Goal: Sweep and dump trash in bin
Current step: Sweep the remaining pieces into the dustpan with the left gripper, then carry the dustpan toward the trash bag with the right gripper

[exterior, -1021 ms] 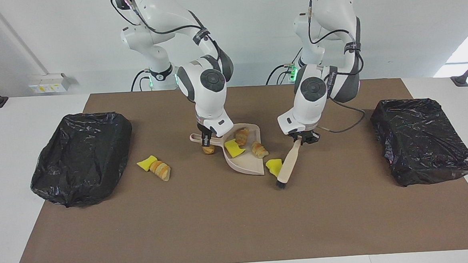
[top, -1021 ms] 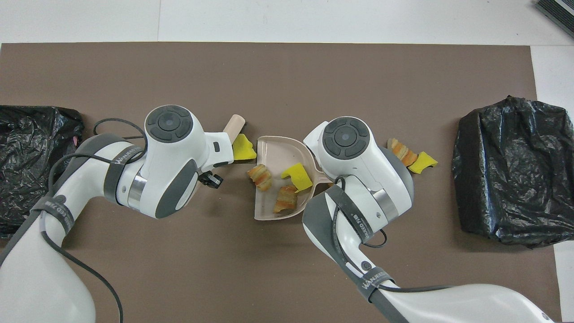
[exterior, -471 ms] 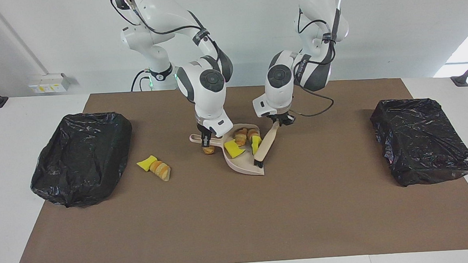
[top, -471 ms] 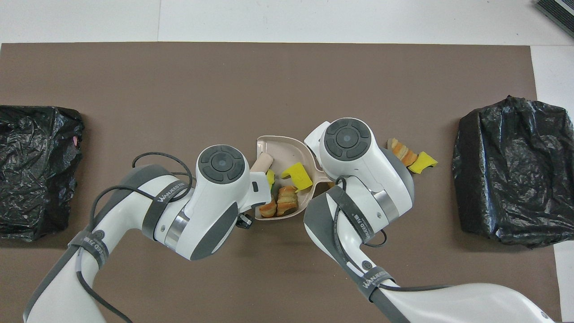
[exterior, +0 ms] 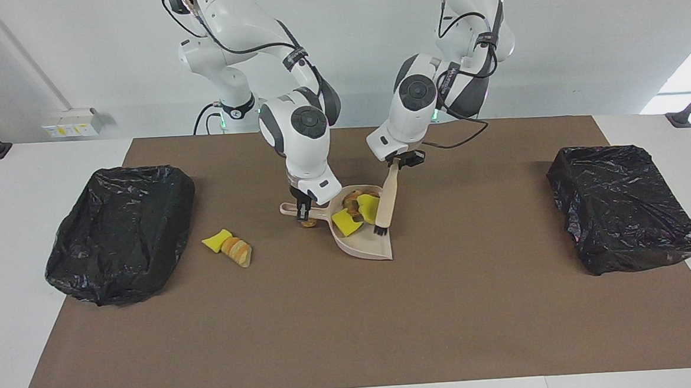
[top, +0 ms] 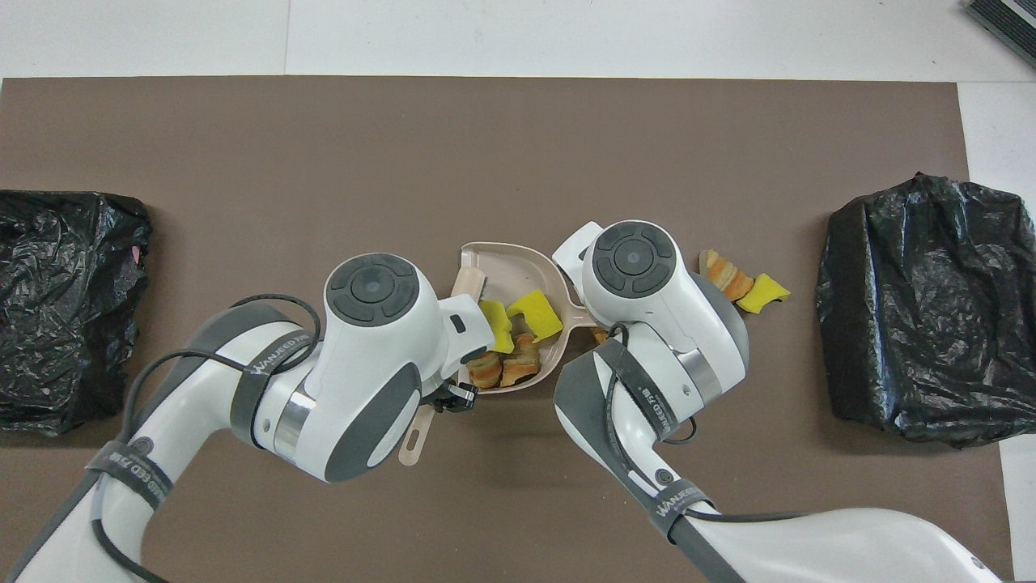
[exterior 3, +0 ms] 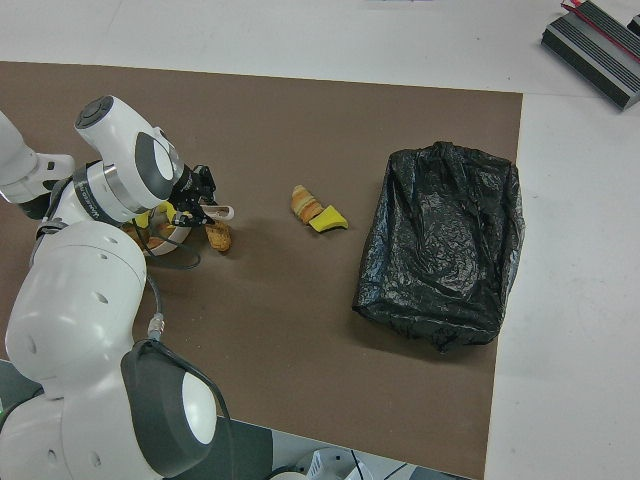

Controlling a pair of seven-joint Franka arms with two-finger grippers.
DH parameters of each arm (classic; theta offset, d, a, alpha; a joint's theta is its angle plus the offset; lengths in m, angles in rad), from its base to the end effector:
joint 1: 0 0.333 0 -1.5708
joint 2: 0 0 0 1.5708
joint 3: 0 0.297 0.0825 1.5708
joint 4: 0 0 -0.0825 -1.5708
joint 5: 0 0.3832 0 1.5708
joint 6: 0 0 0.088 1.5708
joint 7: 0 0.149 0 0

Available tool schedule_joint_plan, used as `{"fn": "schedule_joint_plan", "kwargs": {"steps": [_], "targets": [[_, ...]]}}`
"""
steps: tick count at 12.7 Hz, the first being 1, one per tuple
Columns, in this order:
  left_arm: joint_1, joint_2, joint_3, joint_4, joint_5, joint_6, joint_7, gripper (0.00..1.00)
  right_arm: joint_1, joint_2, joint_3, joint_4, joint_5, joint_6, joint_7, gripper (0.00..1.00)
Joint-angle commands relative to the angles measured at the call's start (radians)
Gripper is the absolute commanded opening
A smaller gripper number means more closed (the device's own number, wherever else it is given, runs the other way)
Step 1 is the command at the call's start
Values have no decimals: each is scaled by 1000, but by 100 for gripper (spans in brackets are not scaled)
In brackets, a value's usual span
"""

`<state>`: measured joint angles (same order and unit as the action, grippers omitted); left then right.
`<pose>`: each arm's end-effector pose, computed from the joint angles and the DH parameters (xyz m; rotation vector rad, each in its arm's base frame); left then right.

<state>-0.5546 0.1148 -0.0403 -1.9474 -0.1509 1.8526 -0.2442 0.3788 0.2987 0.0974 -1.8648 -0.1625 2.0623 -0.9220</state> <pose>0.4444 -0.3220 0.3478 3.0377 -0.4492 -0.3859 0.5435 0.2624 0.2912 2.2532 2.0558 -0.1843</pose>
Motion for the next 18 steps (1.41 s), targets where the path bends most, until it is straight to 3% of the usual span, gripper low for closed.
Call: {"fn": "schedule_joint_plan", "kwargs": {"steps": [1,7,13,16,18], "targets": [[71,-23,0,54,-16,-22,-76,0,-12,-12,8,-22,-9,36,19,0],[251,-127,2,77,-3,-114,2,0,-11,-12,8,-5,-9,29,20,0],[409,-150,2,136,60,-223,167,0,-50,-55,8,91,58,-102,-65,0],[420,-173,0,117,59,-273,215,0,-133,-93,8,133,109,-184,-205,0],[398,-225,-4,43,57,-267,198,0,-190,-98,7,196,109,-289,-312,0]]}}
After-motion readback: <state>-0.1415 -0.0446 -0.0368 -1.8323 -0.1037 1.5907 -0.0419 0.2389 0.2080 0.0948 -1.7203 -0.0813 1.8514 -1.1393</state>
